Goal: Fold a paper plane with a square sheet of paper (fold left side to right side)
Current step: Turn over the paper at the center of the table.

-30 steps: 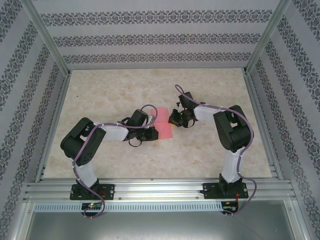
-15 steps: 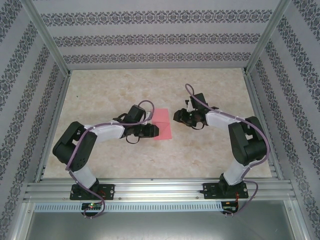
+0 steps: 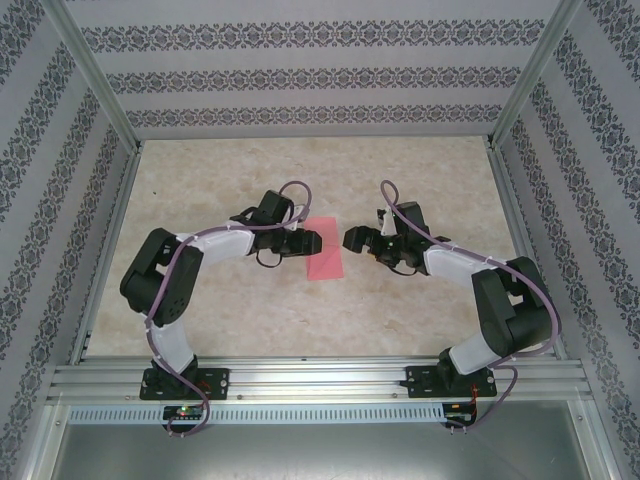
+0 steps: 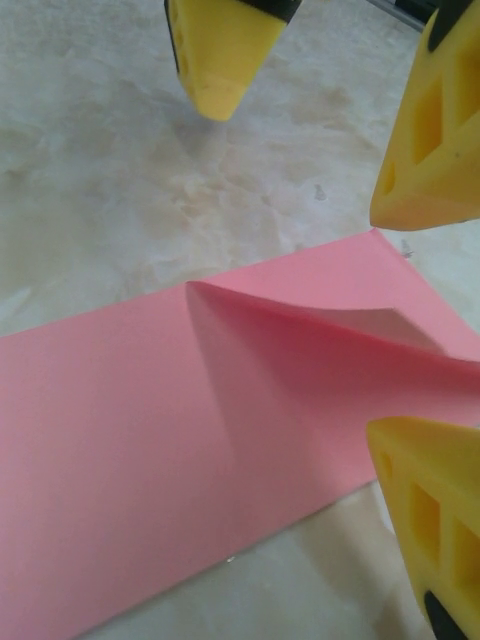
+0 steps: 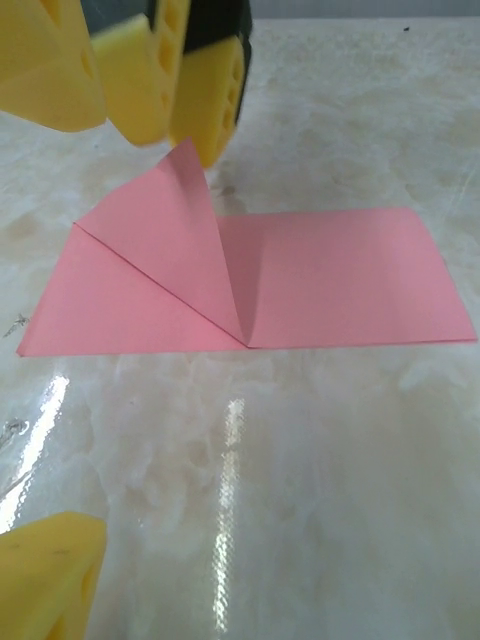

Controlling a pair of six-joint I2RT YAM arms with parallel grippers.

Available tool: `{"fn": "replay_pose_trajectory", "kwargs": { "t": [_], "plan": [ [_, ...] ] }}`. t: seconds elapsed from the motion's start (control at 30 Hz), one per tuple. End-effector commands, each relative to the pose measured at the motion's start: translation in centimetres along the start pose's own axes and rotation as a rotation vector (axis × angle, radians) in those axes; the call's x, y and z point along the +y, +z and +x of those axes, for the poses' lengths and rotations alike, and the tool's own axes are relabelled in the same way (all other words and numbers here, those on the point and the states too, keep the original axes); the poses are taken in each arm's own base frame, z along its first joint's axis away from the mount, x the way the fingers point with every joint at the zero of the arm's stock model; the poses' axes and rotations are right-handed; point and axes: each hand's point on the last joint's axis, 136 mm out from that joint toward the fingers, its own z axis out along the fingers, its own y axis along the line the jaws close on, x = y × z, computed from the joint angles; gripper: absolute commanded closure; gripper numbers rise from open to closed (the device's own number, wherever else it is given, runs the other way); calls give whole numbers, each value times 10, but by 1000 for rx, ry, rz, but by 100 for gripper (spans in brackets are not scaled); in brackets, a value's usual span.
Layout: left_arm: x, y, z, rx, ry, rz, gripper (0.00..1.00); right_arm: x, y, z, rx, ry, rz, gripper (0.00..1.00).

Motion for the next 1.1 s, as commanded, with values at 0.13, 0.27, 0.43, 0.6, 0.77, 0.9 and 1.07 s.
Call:
{"fn": "replay_pose_trajectory", "kwargs": {
  "t": [0.13, 0.27, 0.43, 0.6, 0.77, 0.9, 1.07],
  "plan": [
    [5, 5, -7, 21, 26, -16, 70, 26, 8, -1, 6, -36, -116, 2],
    [6, -2, -8, 3, 27, -23, 85, 35, 17, 2, 26, -46, -144, 2],
    [11, -12, -6, -15, 20, -34, 89, 43, 27, 1, 47, -42, -171, 17],
    [16, -17, -4, -27, 11, -38, 89, 51, 40, 1, 73, -34, -198, 24],
    [17, -16, -3, -24, 7, -32, 88, 60, 53, 1, 99, -42, -214, 28],
    [19, -16, -5, -28, 4, -35, 88, 60, 66, 0, 118, -30, -211, 34],
    [23, -15, -5, -27, -9, -40, 87, 62, 80, 0, 139, -19, -222, 42]
  ]
}}
